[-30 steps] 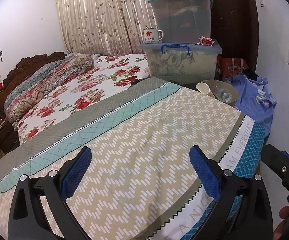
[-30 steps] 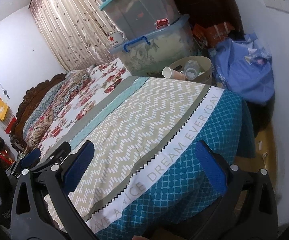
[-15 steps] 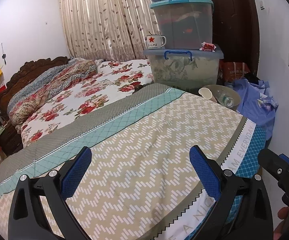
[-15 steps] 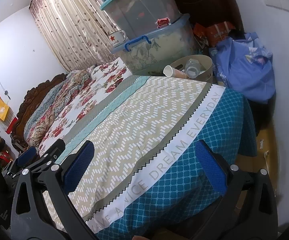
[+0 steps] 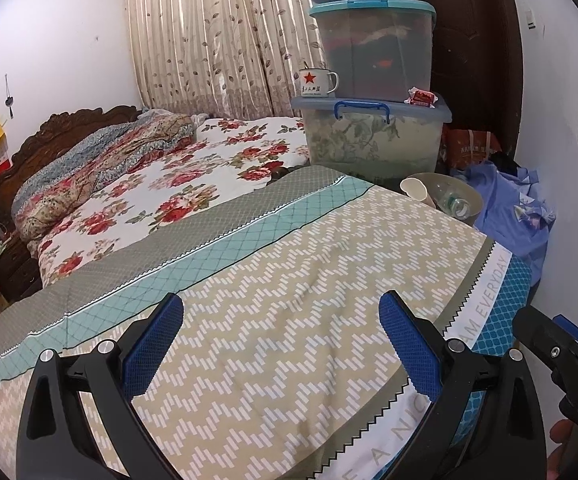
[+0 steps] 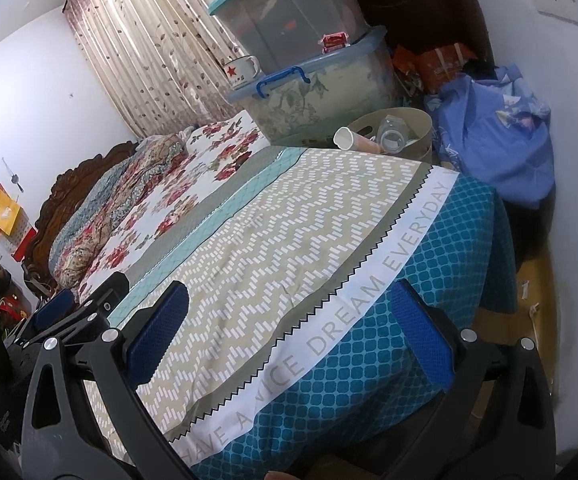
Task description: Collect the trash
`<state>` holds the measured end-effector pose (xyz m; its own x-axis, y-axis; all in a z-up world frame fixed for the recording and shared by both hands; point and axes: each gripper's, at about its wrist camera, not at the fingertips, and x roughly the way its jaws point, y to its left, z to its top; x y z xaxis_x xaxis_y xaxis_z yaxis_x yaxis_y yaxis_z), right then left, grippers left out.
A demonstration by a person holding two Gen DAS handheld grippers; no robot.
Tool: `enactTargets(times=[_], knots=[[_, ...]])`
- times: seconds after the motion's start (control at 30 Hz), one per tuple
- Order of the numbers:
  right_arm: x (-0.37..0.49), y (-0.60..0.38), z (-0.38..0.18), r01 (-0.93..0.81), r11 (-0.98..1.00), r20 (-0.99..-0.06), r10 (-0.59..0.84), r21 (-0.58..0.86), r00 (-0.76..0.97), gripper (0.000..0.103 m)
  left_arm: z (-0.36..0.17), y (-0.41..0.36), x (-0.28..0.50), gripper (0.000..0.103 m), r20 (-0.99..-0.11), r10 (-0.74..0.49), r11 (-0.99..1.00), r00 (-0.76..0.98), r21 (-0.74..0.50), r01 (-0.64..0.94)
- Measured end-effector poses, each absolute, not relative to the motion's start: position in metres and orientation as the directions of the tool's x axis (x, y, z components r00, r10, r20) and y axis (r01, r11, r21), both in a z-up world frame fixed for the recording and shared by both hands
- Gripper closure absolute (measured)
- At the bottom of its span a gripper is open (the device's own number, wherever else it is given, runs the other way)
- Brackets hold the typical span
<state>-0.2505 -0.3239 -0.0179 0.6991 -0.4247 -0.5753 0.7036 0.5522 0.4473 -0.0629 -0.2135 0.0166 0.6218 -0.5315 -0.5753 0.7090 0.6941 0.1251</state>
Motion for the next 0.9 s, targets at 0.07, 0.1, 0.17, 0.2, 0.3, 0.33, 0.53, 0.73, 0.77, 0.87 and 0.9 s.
enactTargets(times=[0.07,0.1,0.17,0.2,0.3,0.33,0.53,0.73,0.77,0.87,0.9], knots=[[-0.251,-0.323,-0.018,0.703,0.553,-0.574,-0.426,0.446,0.699,0.003,0.017,-0.214,-0.063,0.009,-0.572,-0.529,0.695,0.627,0.132,0.707],[-0.251,-0.323,-0.018,0.703,0.553,-0.573,-0.427,0.446,0.700,0.003,0.017,-0.213,-0.063,0.009,-0.570,-0.530,0.694,0.627,0.133,0.708],[-0.251,-0.322,-0.018,0.702,0.555,-0.573,-0.426,0.446,0.700,0.003,0.017,-0.213,-0.063,0.009,-0.566,-0.533,0.692,0.629,0.137,0.709],[-0.251,-0.322,-0.018,0.702,0.556,-0.573,-0.426,0.445,0.700,0.003,0.017,-0.213,-0.064,0.009,-0.565,-0.532,0.692,0.631,0.140,0.708],[-0.251,-0.321,-0.017,0.702,0.554,-0.573,-0.425,0.447,0.701,0.003,0.018,-0.215,-0.067,0.009,-0.557,-0.527,0.690,0.642,0.159,0.706],[-0.251,-0.321,-0.017,0.701,0.556,-0.571,-0.426,0.446,0.701,0.003,0.019,-0.215,-0.068,0.009,-0.554,-0.528,0.690,0.644,0.163,0.705],[-0.258,-0.318,-0.009,0.695,0.566,-0.541,-0.450,0.443,0.711,0.003,0.023,-0.213,-0.073,0.009,-0.536,-0.531,0.695,0.656,0.167,0.699],[-0.258,-0.318,-0.009,0.692,0.569,-0.538,-0.448,0.445,0.714,0.003,0.022,-0.212,-0.074,0.009,-0.539,-0.530,0.697,0.654,0.162,0.698],[-0.258,-0.318,-0.010,0.691,0.569,-0.540,-0.445,0.446,0.715,0.003,0.022,-0.212,-0.073,0.009,-0.541,-0.529,0.698,0.654,0.161,0.697],[-0.258,-0.319,-0.010,0.689,0.571,-0.542,-0.440,0.447,0.716,0.003,0.020,-0.211,-0.071,0.009,-0.555,-0.521,0.702,0.648,0.153,0.696],[-0.258,-0.319,-0.011,0.689,0.571,-0.543,-0.439,0.447,0.716,0.003,0.019,-0.211,-0.071,0.009,-0.562,-0.517,0.703,0.646,0.151,0.695]])
